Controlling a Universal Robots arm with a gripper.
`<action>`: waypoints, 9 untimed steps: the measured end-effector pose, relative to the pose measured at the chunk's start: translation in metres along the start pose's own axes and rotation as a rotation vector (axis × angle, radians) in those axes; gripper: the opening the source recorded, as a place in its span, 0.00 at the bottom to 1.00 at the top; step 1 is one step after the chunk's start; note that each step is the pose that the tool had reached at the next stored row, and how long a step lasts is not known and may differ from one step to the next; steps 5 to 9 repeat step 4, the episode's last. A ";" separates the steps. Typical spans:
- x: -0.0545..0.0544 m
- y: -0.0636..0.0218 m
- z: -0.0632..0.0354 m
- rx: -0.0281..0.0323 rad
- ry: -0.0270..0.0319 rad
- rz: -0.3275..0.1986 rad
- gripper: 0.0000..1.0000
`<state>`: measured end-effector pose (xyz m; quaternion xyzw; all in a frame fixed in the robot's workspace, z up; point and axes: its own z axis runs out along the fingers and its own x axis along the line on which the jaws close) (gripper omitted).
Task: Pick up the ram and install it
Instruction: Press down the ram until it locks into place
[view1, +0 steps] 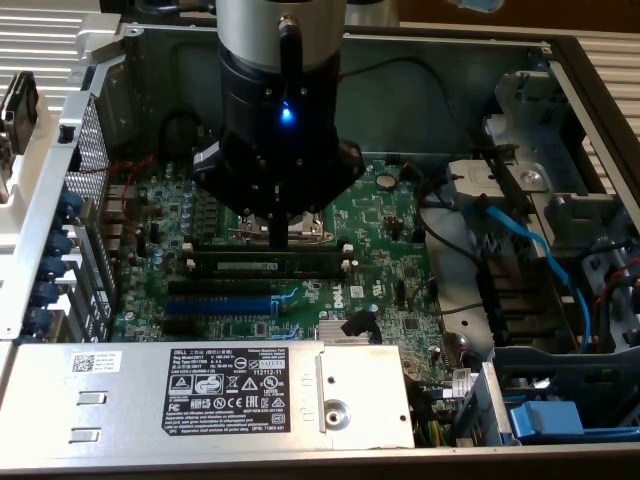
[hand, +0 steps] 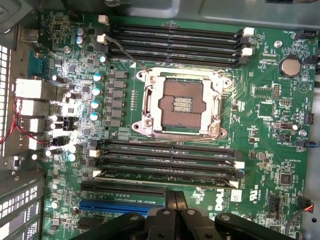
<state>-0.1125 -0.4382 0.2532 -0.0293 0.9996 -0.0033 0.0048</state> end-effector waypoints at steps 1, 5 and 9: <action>0.000 -0.0001 0.0000 -0.0001 0.0001 0.000 0.10; 0.000 -0.0001 0.0000 -0.0001 0.0000 0.000 0.10; 0.000 -0.0001 0.0000 -0.0001 0.0000 0.000 0.10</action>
